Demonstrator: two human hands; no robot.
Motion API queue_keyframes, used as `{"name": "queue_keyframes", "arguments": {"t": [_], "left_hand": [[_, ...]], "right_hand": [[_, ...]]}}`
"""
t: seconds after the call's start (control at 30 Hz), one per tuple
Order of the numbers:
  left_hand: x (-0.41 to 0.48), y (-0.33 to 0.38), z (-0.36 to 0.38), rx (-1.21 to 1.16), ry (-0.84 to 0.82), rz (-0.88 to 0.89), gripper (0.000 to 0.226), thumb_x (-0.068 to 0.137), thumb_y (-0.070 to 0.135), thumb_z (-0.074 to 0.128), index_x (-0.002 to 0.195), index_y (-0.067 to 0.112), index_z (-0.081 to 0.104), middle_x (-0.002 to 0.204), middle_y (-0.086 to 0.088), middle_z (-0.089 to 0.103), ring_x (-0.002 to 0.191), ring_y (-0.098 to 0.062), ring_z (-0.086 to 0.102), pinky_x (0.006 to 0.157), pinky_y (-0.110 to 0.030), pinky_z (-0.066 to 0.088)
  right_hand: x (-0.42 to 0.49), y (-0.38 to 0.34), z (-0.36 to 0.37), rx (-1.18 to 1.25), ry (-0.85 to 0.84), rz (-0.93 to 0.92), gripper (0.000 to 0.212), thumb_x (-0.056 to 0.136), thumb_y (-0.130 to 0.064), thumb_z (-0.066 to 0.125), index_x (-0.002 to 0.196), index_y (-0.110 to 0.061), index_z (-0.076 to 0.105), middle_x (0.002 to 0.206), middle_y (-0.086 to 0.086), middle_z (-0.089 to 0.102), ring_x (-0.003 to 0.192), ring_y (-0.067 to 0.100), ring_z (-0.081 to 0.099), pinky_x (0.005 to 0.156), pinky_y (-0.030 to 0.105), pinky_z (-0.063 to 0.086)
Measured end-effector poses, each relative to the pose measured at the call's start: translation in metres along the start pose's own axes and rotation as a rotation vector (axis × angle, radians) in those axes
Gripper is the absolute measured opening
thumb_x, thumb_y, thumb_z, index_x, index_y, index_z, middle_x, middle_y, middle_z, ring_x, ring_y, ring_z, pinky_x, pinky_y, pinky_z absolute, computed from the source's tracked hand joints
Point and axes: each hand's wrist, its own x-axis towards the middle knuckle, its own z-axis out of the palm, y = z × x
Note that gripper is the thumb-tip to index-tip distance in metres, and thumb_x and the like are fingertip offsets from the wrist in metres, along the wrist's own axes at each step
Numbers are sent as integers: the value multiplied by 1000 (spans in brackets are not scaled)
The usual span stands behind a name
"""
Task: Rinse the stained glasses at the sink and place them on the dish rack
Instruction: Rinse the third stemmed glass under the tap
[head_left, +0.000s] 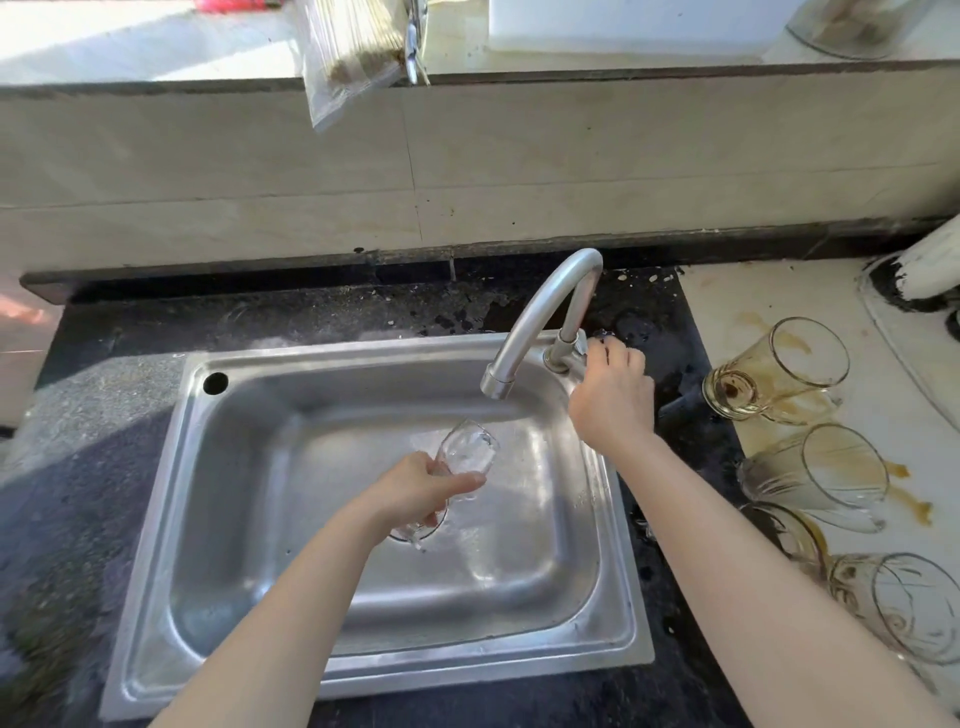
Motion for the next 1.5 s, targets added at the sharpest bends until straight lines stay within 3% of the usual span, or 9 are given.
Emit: {"name": "queue_keyframes", "arguments": {"t": [0.2, 0.3, 0.43, 0.53, 0.67, 0.8, 0.93, 1.17, 1.5], "left_hand": [[-10, 7, 3, 340, -33, -103, 37, 92, 28, 54, 59, 14, 44, 54, -2, 47, 47, -17, 44, 49, -21, 37], [-19, 17, 9, 445, -31, -102, 31, 91, 12, 48, 61, 13, 48, 57, -1, 50, 49, -16, 52, 44, -18, 40], [-28, 27, 19, 389, -35, -77, 21, 87, 15, 57, 67, 9, 59, 57, 0, 58, 46, -14, 54, 40, -18, 41], [-40, 33, 21, 342, -84, -69, 17, 86, 19, 58, 89, 4, 67, 60, 5, 66, 47, -10, 56, 40, -15, 41], [-60, 36, 16, 277, -114, -37, 17, 83, 11, 53, 93, 4, 63, 68, 2, 71, 53, -14, 56, 44, -17, 42], [-83, 47, 7, 96, -139, 54, 11, 87, 4, 47, 92, -2, 54, 69, -18, 71, 48, -19, 59, 39, -16, 42], [-99, 47, -4, 71, -153, 215, 22, 89, 20, 55, 97, 1, 63, 75, -13, 68, 69, -27, 70, 62, -30, 56], [-132, 33, -12, -65, -329, 497, 20, 88, 14, 65, 107, 8, 69, 98, -9, 73, 76, -17, 72, 70, -27, 57], [-197, 48, 113, 92, -648, 516, 12, 88, 3, 63, 97, 7, 70, 97, -13, 72, 75, -23, 74, 64, -25, 58]], "right_hand": [[-39, -16, 3, 116, 63, -148, 41, 89, -13, 48, 130, -16, 49, 148, 5, 30, 137, 24, 19, 106, 42, 22], [-54, -15, 11, 108, -123, -250, 42, 92, -14, 45, 133, -23, 48, 142, 0, 38, 133, 21, 24, 103, 37, 24], [-81, -7, 32, 43, -364, -415, 73, 87, -7, 55, 146, -39, 26, 154, -1, 22, 142, 21, 12, 112, 44, 19], [-97, 0, 41, 12, -294, -504, 77, 85, -19, 64, 147, -38, 22, 155, -2, 21, 143, 22, 14, 113, 45, 17], [-115, 4, 43, 27, -96, -594, 66, 77, -30, 73, 136, -17, 46, 134, 2, 51, 127, 26, 45, 100, 42, 33], [-132, 1, 33, 92, -79, -462, 67, 79, -34, 70, 138, -21, 42, 133, -5, 50, 127, 19, 39, 101, 35, 26], [-157, -8, 21, 247, -54, -230, 70, 80, -39, 70, 140, -27, 39, 136, -7, 48, 130, 15, 35, 104, 32, 24], [-215, -25, 26, 576, -29, 149, 76, 67, -47, 75, 135, -39, 42, 128, -2, 52, 119, 20, 47, 99, 38, 43], [-355, 49, -9, 859, -9, 456, 55, 69, -30, 81, 118, -26, 57, 99, -12, 58, 87, 4, 56, 78, 21, 46]]}}
